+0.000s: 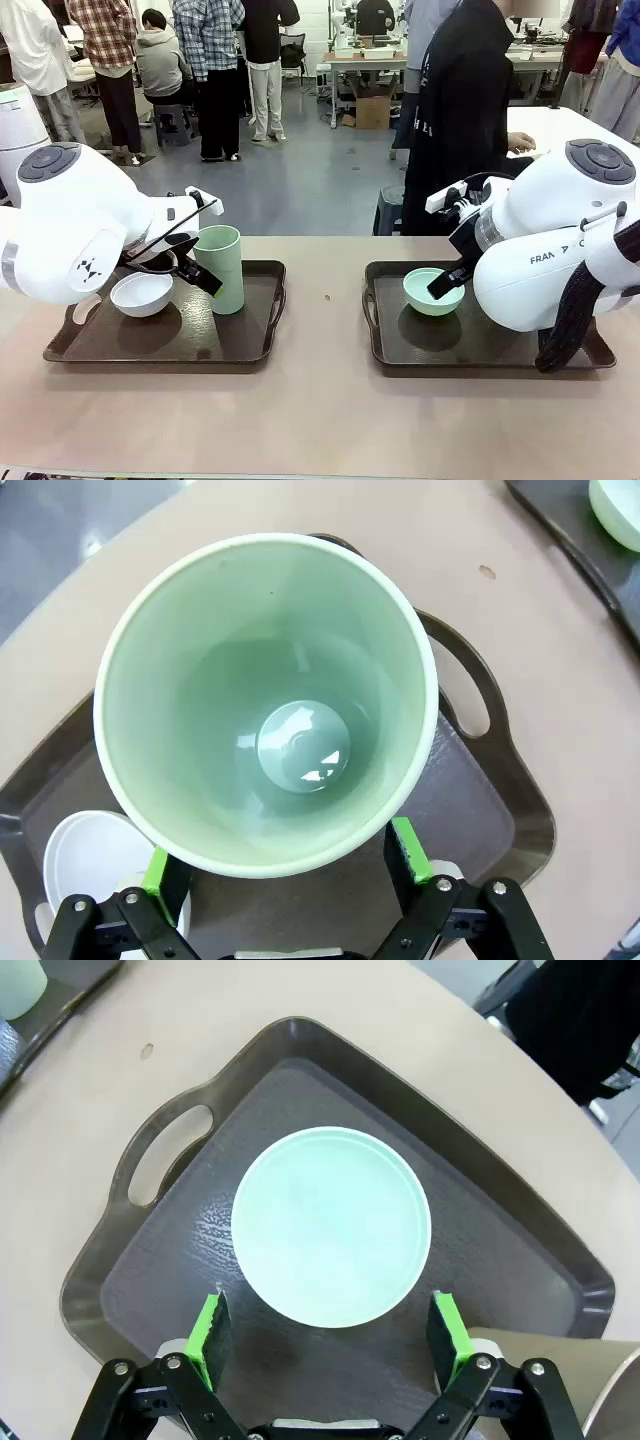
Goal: Set up a tray with a mat and arrange the tableware.
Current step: Pick up the Picnic Bowl and Reusable plastic cup from the Handle tray in front of the human's position and hold them in the air.
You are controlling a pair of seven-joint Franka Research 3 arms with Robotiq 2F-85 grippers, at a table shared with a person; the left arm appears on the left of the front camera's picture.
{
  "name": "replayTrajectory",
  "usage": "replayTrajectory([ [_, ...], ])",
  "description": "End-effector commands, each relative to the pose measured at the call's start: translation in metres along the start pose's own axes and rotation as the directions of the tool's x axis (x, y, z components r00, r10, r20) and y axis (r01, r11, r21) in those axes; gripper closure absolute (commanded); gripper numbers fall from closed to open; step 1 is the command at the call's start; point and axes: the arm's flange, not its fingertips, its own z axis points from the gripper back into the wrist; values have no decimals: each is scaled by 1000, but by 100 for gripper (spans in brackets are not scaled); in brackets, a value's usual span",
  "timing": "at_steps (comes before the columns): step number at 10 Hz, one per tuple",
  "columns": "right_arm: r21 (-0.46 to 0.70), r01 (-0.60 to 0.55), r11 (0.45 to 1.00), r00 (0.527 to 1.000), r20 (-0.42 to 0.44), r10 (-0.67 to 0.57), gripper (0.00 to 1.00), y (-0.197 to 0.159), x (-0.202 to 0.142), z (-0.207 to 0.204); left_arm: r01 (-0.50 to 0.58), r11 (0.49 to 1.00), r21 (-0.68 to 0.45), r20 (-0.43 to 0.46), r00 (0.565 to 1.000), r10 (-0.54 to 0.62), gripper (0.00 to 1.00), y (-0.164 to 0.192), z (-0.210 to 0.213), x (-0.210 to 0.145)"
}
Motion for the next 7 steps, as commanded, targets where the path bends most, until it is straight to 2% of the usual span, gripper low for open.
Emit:
replayTrajectory([
  [1, 0, 0, 1000, 1000, 0, 0, 0, 0, 0, 0, 0, 1000, 0, 0, 1000, 0, 0, 0, 0, 0],
  [7, 0, 0, 1000, 1000, 0, 0, 0, 0, 0, 0, 0, 1000, 0, 0, 1000, 0, 0, 0, 0, 0],
])
